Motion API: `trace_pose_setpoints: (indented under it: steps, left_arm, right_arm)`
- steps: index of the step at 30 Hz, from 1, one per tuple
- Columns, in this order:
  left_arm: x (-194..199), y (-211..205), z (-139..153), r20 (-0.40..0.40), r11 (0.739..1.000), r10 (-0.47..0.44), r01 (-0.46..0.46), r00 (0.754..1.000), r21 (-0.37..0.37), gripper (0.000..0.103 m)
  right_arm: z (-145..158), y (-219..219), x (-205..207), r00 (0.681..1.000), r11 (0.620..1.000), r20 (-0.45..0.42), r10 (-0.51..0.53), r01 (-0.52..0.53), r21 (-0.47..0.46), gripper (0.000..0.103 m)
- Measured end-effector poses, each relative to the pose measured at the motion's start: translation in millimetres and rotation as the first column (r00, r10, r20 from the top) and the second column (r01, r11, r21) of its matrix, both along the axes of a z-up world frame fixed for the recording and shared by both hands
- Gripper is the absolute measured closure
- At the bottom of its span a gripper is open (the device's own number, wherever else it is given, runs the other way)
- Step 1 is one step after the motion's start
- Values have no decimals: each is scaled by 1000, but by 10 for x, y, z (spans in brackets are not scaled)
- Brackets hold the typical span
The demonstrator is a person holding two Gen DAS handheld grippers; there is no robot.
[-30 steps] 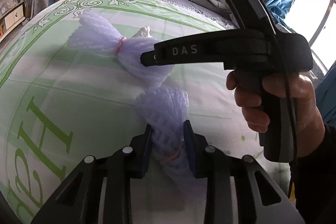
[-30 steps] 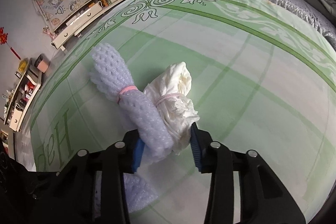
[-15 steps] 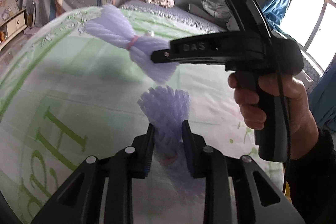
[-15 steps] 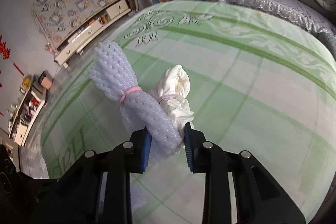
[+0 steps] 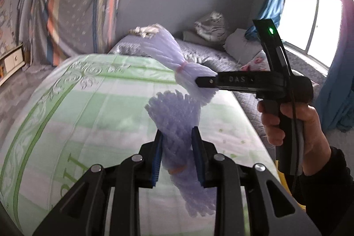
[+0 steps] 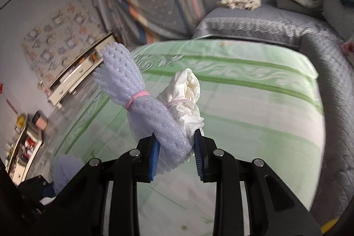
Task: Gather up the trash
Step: 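Carry the nets and tissue bundle over the yellow-rimmed bin with both tools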
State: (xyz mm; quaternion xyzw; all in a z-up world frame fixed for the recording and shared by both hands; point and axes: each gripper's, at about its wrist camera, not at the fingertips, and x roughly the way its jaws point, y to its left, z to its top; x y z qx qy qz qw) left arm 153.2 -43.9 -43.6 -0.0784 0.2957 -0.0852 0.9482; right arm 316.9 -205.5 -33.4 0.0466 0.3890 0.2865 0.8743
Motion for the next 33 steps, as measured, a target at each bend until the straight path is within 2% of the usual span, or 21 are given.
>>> trace_pose_setpoints:
  steps: [7,15,21,25,33]
  left_arm:
    - [-85,-247,238,57,996,-84,84,995,5,79]
    - [-132,-565,410,105,984,-176,175,979,20,79]
    - [-149,-811,512,132,971,-240,238,962,30,79]
    - [-164,-978,568,148,960,-280,278,949,39,79]
    - [-216,-1344,695,188,933,-361,356,913,61,79]
  right_arm:
    - [245,-659,-350,990,992,53,-128,127,25,77]
    - [359,-1466,-848,952,956,93,-292,290,39,77]
    - [323,-2055,-1215,902,907,101,-421,418,53,77]
    - [295,-2411,-1487,856,863,108,-505,501,68,77]
    - [288,-2925,-1913,776,784,110,-621,611,110,77]
